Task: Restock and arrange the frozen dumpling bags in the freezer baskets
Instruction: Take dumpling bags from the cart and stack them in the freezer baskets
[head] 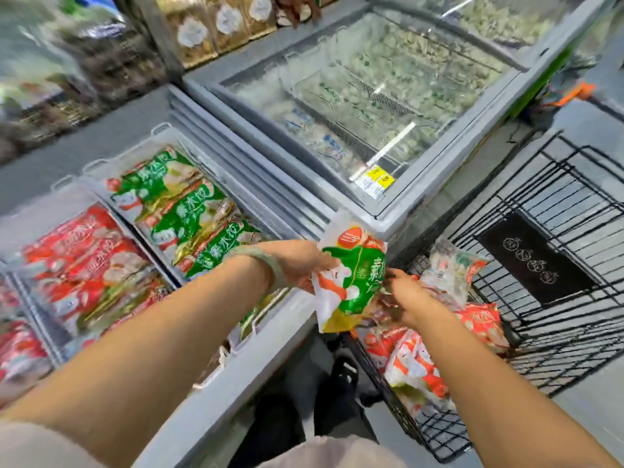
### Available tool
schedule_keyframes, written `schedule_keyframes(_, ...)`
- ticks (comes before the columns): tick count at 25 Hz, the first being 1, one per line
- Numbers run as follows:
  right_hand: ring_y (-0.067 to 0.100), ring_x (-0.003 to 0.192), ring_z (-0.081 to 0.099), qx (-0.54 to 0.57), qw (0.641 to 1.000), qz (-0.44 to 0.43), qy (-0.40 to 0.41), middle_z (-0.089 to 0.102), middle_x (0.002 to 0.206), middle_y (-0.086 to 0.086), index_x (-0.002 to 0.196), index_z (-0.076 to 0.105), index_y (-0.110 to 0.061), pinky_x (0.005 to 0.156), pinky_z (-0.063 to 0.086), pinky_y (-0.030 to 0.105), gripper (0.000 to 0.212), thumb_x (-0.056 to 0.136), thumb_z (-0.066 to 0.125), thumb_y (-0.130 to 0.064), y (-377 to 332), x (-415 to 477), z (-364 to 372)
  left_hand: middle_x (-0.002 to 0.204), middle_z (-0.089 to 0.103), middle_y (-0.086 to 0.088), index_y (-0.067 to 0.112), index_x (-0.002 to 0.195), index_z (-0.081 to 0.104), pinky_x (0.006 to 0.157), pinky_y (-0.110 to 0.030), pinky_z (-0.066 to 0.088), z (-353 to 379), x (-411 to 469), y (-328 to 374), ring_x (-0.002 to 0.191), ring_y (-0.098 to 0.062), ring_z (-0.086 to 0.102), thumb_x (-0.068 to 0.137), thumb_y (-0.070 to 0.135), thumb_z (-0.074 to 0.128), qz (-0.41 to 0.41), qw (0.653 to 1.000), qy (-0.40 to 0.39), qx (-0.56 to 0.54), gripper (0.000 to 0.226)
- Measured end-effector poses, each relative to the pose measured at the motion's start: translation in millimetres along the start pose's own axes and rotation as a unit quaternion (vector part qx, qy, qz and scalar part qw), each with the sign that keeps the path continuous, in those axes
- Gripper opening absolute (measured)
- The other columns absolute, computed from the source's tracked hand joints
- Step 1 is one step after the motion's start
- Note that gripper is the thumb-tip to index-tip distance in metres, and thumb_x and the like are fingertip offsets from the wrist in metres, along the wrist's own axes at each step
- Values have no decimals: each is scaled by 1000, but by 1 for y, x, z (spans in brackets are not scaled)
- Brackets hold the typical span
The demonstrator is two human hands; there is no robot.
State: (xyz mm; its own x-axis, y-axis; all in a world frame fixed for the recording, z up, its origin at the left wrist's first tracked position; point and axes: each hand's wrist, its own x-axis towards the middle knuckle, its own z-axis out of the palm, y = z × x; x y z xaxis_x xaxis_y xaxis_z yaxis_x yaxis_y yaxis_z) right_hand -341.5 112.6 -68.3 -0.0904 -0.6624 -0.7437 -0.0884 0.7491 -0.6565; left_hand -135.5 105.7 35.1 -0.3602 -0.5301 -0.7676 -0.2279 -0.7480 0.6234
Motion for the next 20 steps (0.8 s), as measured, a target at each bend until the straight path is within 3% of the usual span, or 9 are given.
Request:
schedule_keyframes(3,17,48,58,10,1000,9,-18,63,59,2,90,58,-15,47,48,24,17,95,42,-13,-7,-10,41,114,68,-9,1,122,54,88,-36,57,-33,-38,-19,95,-23,70,99,12,45,37,999,14,-26,27)
schedule_keyframes(6,16,38,50,13,999,29,-17,52,48,3,83,55,-15,43,44,23,35,98,40,-43,-13,-14,70,107,71,-5,9,108,61,94,-37,54,-63,-72,-33,99,-24,67,97,14,49,59,994,24,-84,17)
schedule_keyframes(8,18,39,55,-5,1000,22,-15,57,58,7,84,57,-14,47,47,26,43,96,39,-51,-21,-19,88,110,70,-5,7,112,61,90,-34,55,-83,-94,-43,101,-23,65,97,14,49,88,990,26,-111,21)
schedule_keyframes(10,28,78,68,-47,999,-7,-9,67,95,17,105,61,-7,76,55,40,47,97,39,-48,-28,-19,106,116,69,-7,5,117,59,91,-34,55,-101,-112,-50,102,-24,64,96,14,48,119,983,37,-137,26)
schedule_keyframes(12,36,113,60,-51,997,-5,-57,62,123,20,125,57,-8,101,45,50,50,97,40,-45,-41,-26,126,105,73,-4,7,114,60,88,-33,55,-113,-126,-54,95,-20,68,96,14,48,148,976,40,-157,23)
schedule_keyframes(13,35,115,60,-17,995,0,-101,63,125,18,127,58,-11,101,45,53,49,97,40,-45,-47,-30,135,100,73,-3,8,112,61,87,-33,55,-118,-130,-54,92,-19,68,96,14,48,158,973,42,-163,21)
schedule_keyframes(15,28,98,70,42,986,11,-162,71,112,12,115,67,-14,87,55,51,46,96,40,-45,-60,-28,149,101,71,-5,9,112,60,91,-36,52,-129,-136,-54,95,-22,65,95,16,50,174,967,57,-179,21)
schedule_keyframes(18,18,66,73,37,988,-1,-147,76,79,3,92,71,-15,59,61,34,41,97,41,-43,-85,-15,168,104,69,-8,8,111,62,87,-35,54,-153,-136,-56,94,-21,65,97,19,49,167,958,97,-210,22)
schedule_keyframes(20,16,59,69,18,992,-26,-124,73,69,2,89,65,-15,56,59,31,30,97,44,-35,-99,-3,176,96,71,-7,7,105,64,72,-27,59,-169,-131,-61,81,-16,70,99,23,46,142,956,137,-216,25)
